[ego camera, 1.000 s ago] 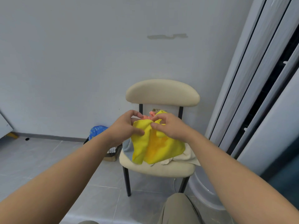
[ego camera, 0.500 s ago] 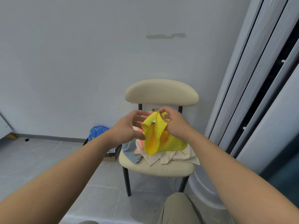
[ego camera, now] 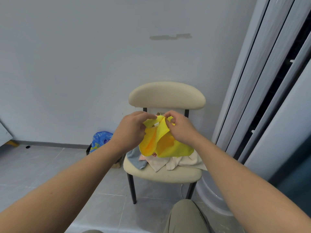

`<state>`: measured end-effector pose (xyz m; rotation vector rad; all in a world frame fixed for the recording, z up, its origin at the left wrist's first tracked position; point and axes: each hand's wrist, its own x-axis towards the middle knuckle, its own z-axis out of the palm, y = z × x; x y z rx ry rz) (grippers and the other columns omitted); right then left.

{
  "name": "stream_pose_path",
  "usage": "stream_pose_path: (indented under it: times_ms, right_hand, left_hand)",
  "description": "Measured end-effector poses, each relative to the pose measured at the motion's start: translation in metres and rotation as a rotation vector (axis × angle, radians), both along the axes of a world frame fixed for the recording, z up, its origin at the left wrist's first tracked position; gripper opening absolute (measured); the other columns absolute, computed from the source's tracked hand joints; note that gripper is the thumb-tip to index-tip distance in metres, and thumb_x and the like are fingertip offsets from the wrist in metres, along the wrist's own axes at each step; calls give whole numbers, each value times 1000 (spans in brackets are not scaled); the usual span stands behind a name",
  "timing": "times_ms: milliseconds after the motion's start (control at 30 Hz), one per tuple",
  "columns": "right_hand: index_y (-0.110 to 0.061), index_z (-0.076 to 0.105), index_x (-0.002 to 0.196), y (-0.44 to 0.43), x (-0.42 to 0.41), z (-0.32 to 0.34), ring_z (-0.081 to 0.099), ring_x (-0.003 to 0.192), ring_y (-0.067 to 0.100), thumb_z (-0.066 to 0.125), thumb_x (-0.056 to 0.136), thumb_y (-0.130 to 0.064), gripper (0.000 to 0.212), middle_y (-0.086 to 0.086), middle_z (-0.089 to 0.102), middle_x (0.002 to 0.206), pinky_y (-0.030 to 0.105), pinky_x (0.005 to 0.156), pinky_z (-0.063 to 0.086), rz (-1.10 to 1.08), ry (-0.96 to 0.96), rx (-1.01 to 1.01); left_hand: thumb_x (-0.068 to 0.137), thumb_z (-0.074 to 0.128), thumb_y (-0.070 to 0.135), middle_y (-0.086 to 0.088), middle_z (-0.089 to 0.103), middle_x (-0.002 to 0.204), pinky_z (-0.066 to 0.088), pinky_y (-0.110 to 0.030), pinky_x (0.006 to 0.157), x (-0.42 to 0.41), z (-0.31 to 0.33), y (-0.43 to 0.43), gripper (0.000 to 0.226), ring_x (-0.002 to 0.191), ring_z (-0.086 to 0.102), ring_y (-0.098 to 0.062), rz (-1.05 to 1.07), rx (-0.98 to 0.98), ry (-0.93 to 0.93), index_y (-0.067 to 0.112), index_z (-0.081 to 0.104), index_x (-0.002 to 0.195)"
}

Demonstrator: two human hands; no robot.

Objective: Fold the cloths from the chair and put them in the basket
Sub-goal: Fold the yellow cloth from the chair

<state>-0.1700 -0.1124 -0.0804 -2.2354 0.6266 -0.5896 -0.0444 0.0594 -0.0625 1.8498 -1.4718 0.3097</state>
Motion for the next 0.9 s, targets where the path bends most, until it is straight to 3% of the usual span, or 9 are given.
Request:
stream_pose_path:
  times_ms: [133,233,367,433,567,667,767,900]
  right_hand:
    - [-37,62,106,1,-1,0,61,111,13,56,101,-48,13,-9,69,109,36,86,51,-3,0,-9]
    - [-36,61,103,3,-2,0,58,93,11,56,101,-47,12,-18,60,87,31,73,43,6,-9,-38]
    - [-32,62,109,6,-3,0,58,102,14,54,103,-37,11,-7,62,96,34,79,46,48,-2,-92]
    - [-30,62,109,9,-4,1,60,100,16,55,103,-40,14,-5,64,97,35,80,49,62,-6,-100]
    - [-32,61,107,9,-2,1,53,73,8,62,98,-44,15,-12,57,78,30,62,40,43,8,-150]
    - [-32,60,104,8,-1,0,51,72,16,66,94,-39,14,-12,51,73,30,56,38,4,25,-182]
    - [-29,60,103,11,0,3,56,80,23,63,96,-38,12,-8,56,80,38,67,51,-51,29,-200]
    - [-29,59,102,16,-2,8,61,91,28,57,98,-47,18,-2,64,94,45,79,55,-96,53,-194]
  left_hand:
    - [90,64,1,3,76,104,53,-28,81,0,-2,-2,34,92,69,-18,72,34,61,23,77,112]
    - [97,67,26,7,74,89,59,-38,78,-2,1,-4,9,77,72,-13,127,53,316,24,75,101]
    - [102,59,40,-1,66,76,61,-52,73,-7,10,-6,29,59,74,-22,159,46,665,17,73,89]
    - [102,60,37,-2,63,77,61,-55,73,-7,13,-7,27,61,74,-28,148,20,787,15,72,93]
    - [98,64,13,-8,65,85,63,-55,73,-3,10,-8,9,68,72,-27,116,-47,929,14,56,104]
    - [90,51,-13,-9,63,84,63,-49,78,-3,10,-7,25,82,68,-28,24,-44,961,11,58,86]
    - [87,46,-19,-9,72,88,63,-41,83,-10,10,-7,51,96,70,-28,-21,11,900,15,73,61]
    - [89,58,-3,-4,78,95,62,-42,87,-14,9,-8,43,95,74,-20,12,-32,880,28,82,70]
